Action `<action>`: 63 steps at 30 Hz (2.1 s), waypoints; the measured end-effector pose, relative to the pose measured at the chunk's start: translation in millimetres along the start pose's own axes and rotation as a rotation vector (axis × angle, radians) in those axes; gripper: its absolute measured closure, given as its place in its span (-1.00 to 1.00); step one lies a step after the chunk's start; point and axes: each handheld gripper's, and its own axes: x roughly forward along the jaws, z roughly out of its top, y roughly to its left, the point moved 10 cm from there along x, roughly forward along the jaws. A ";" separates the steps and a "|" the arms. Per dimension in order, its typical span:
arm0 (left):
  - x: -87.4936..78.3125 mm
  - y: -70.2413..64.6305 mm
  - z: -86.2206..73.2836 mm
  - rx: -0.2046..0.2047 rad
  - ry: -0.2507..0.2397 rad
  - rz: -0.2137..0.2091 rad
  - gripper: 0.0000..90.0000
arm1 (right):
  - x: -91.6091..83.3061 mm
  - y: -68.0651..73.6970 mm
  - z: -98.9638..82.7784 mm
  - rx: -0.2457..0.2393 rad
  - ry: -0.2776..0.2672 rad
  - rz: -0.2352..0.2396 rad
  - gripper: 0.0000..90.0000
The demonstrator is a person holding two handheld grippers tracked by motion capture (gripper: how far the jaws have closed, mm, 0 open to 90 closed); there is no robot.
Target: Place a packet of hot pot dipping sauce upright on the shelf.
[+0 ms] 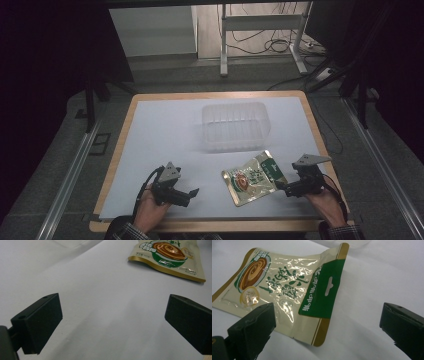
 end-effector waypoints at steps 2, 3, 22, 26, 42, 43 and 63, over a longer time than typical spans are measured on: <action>0.2 0.0 -0.1 0.001 0.001 0.000 -0.98 | 1.6 0.2 1.2 0.000 0.000 -0.003 -0.99; 0.3 -0.1 -0.1 0.001 0.001 -0.001 -0.98 | 2.0 0.3 2.0 0.006 -0.001 -0.003 -0.99; 2.1 -1.5 -0.3 0.009 0.009 -0.002 -0.98 | 22.1 10.9 6.6 -0.022 0.083 0.033 -0.87; 2.2 -1.9 -0.1 0.012 0.009 -0.004 -0.97 | 24.0 8.1 10.1 -0.008 0.079 0.030 -0.68; 3.6 -3.0 -0.8 0.018 0.016 -0.002 -0.97 | 34.8 13.7 22.7 -0.071 0.102 0.051 0.49; 3.7 -3.1 -0.9 0.019 0.017 -0.002 -0.97 | 35.7 15.1 22.4 -0.076 0.108 0.052 0.54; 3.8 -3.0 -1.1 0.024 0.019 0.005 -0.97 | 20.7 24.4 39.1 -0.001 0.067 0.098 0.98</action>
